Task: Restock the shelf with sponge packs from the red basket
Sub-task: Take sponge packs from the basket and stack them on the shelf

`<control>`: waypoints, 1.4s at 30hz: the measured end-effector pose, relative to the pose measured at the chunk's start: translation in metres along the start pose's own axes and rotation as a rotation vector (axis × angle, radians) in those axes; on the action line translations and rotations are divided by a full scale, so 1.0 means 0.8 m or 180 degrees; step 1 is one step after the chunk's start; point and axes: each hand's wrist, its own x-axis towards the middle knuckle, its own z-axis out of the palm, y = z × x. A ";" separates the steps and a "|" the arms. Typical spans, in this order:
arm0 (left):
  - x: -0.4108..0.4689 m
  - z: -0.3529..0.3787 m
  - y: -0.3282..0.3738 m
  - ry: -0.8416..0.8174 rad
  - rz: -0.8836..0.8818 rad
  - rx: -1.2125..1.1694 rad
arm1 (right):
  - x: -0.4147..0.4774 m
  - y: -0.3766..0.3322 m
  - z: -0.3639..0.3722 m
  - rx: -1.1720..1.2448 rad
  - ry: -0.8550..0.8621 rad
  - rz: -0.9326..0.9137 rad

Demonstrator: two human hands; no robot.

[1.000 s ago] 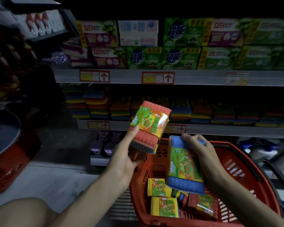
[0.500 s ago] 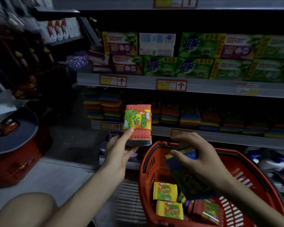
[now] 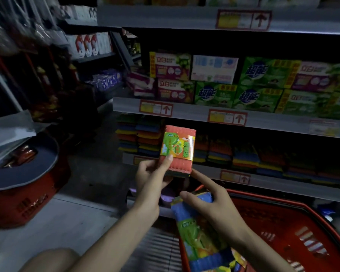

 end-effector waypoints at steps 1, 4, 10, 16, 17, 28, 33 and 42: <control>0.007 0.003 -0.001 -0.0031 0.0092 0.0077 | 0.003 0.004 0.004 0.0102 0.0049 -0.0032; 0.023 0.014 0.001 -0.0189 0.0382 0.0329 | 0.015 0.014 0.013 0.0459 0.0238 0.0044; 0.048 0.017 -0.001 -0.0399 0.0801 0.1002 | 0.041 0.035 0.025 0.1275 0.0509 0.0197; 0.060 0.008 -0.008 -0.0479 0.0727 0.0854 | 0.046 0.059 0.047 0.1026 0.0574 0.0110; 0.061 0.004 -0.010 -0.0471 0.0716 0.0849 | 0.045 0.061 0.052 0.1032 0.0581 0.0068; 0.086 -0.010 -0.018 -0.0472 0.0624 0.1004 | 0.071 0.063 0.069 0.1152 0.0654 0.0022; 0.100 -0.008 -0.021 -0.0505 0.0403 0.0857 | 0.098 0.054 0.065 0.1443 0.0671 0.0074; 0.133 0.001 -0.029 -0.0474 0.0379 0.0931 | 0.133 0.055 0.066 0.1596 0.0801 0.0061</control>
